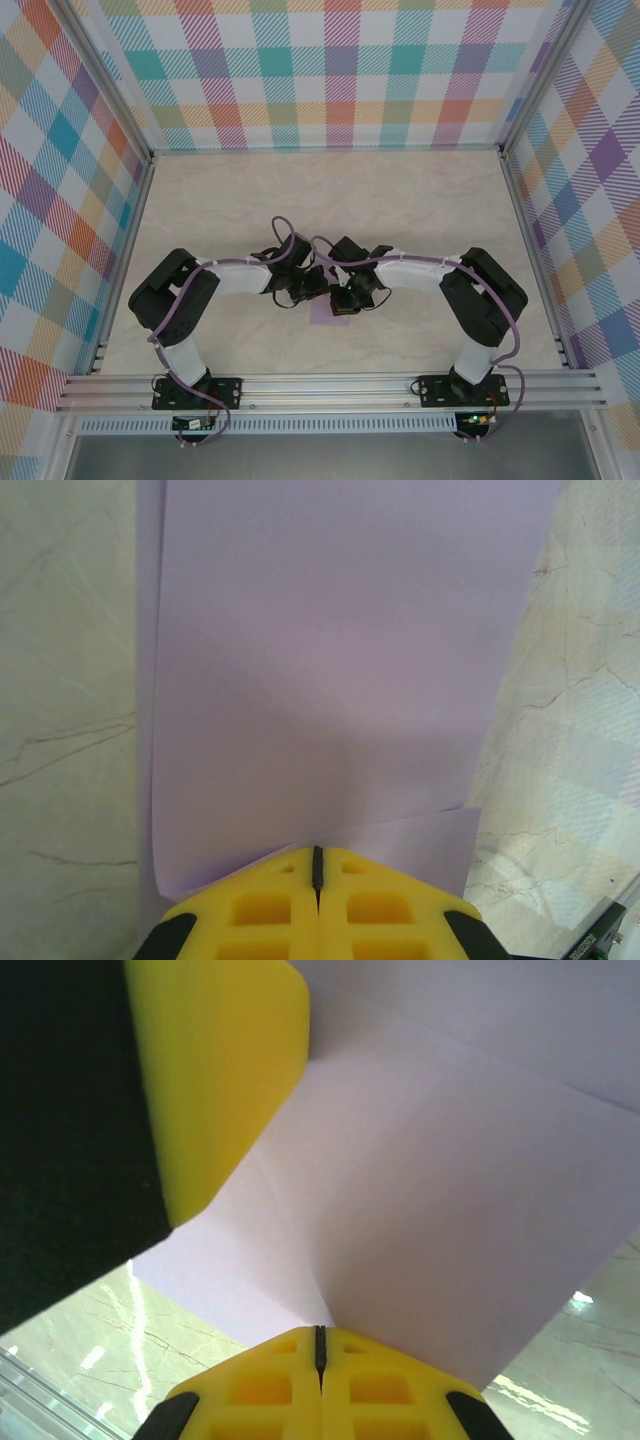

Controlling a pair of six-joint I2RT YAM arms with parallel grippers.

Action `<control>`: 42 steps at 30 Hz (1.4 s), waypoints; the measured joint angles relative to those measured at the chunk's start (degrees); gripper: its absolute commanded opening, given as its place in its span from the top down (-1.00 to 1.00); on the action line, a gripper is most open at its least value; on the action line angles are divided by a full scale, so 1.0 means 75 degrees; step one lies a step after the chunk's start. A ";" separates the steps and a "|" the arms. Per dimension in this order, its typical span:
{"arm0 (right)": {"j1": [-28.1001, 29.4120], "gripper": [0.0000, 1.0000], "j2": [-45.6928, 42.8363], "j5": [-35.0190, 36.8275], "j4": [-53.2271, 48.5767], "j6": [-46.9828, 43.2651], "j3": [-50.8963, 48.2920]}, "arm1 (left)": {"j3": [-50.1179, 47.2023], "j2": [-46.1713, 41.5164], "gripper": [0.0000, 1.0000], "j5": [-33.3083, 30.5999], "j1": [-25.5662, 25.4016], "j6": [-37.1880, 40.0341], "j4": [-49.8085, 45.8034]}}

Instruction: Fold a paper plane with a square sheet of paper (pick it up from the middle)

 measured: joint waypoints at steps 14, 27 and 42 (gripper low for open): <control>0.0000 1.00 -0.0122 0.0134 0.0015 -0.0163 -0.0280 | 0.0047 0.0000 1.00 -0.0087 -0.0006 -0.0023 -0.0090; -0.0006 1.00 -0.0874 0.0146 0.0055 -0.0140 -0.1026 | 0.0085 0.0000 1.00 -0.0134 -0.0009 -0.0023 -0.0149; -0.0108 1.00 -0.0332 0.0242 0.0291 0.0236 0.0047 | 0.0085 0.0000 1.00 -0.0117 -0.0009 -0.0023 -0.0143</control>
